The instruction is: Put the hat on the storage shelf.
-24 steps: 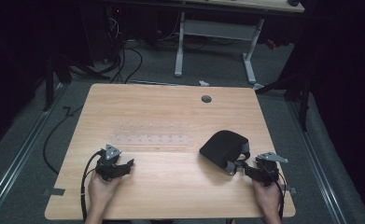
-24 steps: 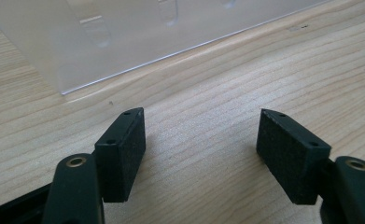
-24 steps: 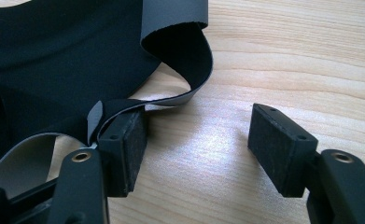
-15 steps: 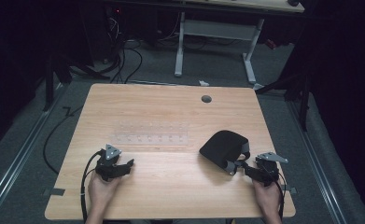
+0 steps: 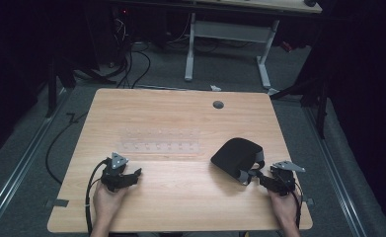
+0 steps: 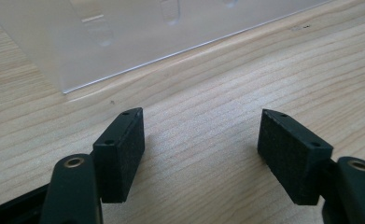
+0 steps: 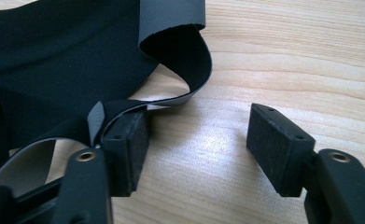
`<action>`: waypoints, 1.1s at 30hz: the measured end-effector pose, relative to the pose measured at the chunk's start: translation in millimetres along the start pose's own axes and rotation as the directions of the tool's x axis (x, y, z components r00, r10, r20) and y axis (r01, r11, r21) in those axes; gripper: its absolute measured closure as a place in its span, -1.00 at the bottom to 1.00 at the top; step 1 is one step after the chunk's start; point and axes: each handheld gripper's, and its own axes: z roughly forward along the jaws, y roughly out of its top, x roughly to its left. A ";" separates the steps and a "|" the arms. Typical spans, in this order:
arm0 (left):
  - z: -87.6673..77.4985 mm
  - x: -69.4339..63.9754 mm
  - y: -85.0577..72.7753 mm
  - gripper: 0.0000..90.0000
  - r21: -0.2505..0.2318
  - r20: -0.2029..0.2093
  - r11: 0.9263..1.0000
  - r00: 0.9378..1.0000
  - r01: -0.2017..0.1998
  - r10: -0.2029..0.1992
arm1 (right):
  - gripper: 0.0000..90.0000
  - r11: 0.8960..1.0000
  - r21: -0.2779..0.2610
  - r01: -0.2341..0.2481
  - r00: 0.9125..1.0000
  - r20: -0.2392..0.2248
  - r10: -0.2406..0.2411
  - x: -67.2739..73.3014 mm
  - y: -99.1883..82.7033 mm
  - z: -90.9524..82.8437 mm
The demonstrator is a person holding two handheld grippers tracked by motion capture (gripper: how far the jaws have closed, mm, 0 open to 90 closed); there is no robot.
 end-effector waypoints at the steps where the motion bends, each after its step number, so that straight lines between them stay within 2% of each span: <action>1: 0.0 0.0 0.0 -0.28 0.000 0.000 1.000 1.000 0.000 0.000 | -0.06 1.000 0.003 -0.007 1.000 -0.003 0.007 -0.9 -0.3 -1.3; 2: 0.0 0.0 0.0 -0.28 0.000 0.000 1.000 1.000 0.000 0.000 | -0.03 1.000 -0.001 -0.022 0.999 -0.025 0.022 -2.7 -1.8 -3.8; 5: 0.0 0.0 0.0 -0.28 0.000 0.000 1.000 1.000 0.000 0.000 | -0.01 1.000 -0.007 -0.019 1.000 -0.023 0.019 -3.4 -3.6 -6.7; 11: 0.1 -0.1 0.0 -0.28 -0.001 0.000 1.000 1.000 0.000 0.000 | 0.01 0.997 -0.063 -0.037 0.998 -0.053 0.034 -5.7 -5.1 -21.3; 12: 0.0 0.0 0.0 -0.28 0.000 0.000 1.000 1.000 -0.001 0.001 | 0.01 0.996 -0.083 -0.041 0.997 -0.070 0.035 -6.8 -2.8 -25.9; 18: 0.2 0.3 0.2 -0.28 0.000 -0.003 1.000 1.000 0.000 0.000 | -0.03 0.990 -0.130 -0.058 0.993 -0.109 0.044 -7.2 8.8 -35.4; 25: 0.2 0.2 0.2 -0.28 -0.001 -0.003 1.000 1.000 0.001 -0.001 | -0.07 0.991 -0.127 -0.046 0.991 -0.127 0.029 -5.1 22.6 -34.9; 33: 0.2 0.2 0.1 -0.28 0.000 -0.003 1.000 1.000 -0.001 0.001 | -0.15 0.993 -0.113 -0.038 0.990 -0.138 0.022 -7.2 41.4 -23.4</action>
